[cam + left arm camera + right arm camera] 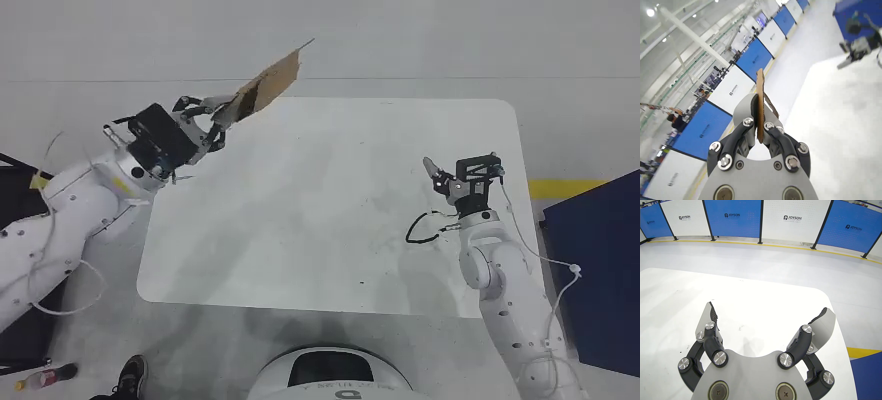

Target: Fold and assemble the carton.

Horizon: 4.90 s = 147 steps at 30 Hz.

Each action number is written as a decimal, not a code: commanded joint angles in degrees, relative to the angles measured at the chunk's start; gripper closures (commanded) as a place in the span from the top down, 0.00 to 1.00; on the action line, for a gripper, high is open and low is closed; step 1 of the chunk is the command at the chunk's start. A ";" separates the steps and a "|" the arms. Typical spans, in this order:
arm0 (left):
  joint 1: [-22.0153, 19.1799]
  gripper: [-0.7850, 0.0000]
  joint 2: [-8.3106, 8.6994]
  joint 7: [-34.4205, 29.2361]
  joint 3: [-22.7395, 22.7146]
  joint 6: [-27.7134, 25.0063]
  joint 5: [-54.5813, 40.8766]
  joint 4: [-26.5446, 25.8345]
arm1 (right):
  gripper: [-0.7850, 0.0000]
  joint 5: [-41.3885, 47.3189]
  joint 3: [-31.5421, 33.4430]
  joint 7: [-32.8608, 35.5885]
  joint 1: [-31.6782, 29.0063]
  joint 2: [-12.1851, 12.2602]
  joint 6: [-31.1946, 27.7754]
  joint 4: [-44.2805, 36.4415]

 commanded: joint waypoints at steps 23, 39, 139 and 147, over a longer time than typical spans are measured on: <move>8.71 0.00 -7.77 14.64 3.50 -19.28 -64.60 5.49 | 1.00 16.31 -1.39 -11.29 4.20 -0.79 -16.24 8.68; 7.26 0.00 -16.14 -3.66 7.82 -32.41 -83.93 10.02 | 1.00 31.02 -7.17 -11.25 9.84 -1.60 -40.28 14.92; 15.92 0.00 -29.67 -52.08 -4.63 -35.17 -86.02 13.53 | 1.00 74.43 -17.44 11.80 17.28 -3.52 -52.63 17.71; 16.52 0.00 -29.99 -54.34 -6.27 -35.16 -83.83 12.98 | 1.00 74.86 -17.73 12.40 17.80 -3.77 -52.47 18.28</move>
